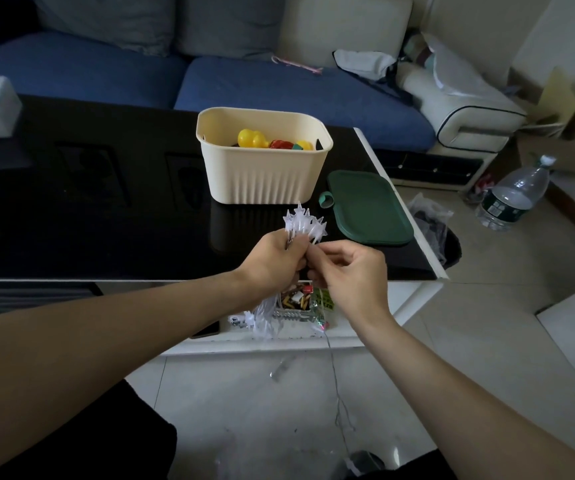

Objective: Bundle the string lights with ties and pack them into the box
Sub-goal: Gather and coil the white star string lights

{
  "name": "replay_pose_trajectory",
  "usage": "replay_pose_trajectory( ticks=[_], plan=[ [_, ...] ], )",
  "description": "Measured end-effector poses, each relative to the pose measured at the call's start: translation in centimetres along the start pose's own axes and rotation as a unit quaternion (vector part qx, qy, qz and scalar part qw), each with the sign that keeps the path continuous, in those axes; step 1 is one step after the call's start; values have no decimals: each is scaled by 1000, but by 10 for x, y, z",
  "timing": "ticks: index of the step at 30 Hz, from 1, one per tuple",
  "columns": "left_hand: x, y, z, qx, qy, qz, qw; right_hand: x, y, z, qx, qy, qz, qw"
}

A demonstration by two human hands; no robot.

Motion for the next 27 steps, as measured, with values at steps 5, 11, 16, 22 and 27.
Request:
replay_pose_trajectory(
  ticks=[5,11,16,22,27],
  plan=[
    [2,0,-1,-8,-15,13,1000,-3,1,-5,55,60,-10,997],
    [3,0,0,-33,-17,9,999,-8,2,-9,91,78,-17,993],
    [-2,6,14,-88,-34,-22,995,-2,1,-2,-26,-47,-7,999],
    [3,5,14,-44,28,-44,998,-12,6,7,-166,-111,-84,976],
    [2,3,7,14,84,-64,994,-21,11,9,-232,-116,-145,955]
  ],
)
Point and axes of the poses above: each hand's wrist, its own y-axis away from the middle knuckle, its own x-axis out of the back of the hand, z = x × y, the point moved 6 cm from there along -y, towards the middle knuckle, and after that the axes turned 3 degrees about -y, right-handed, at the moved point
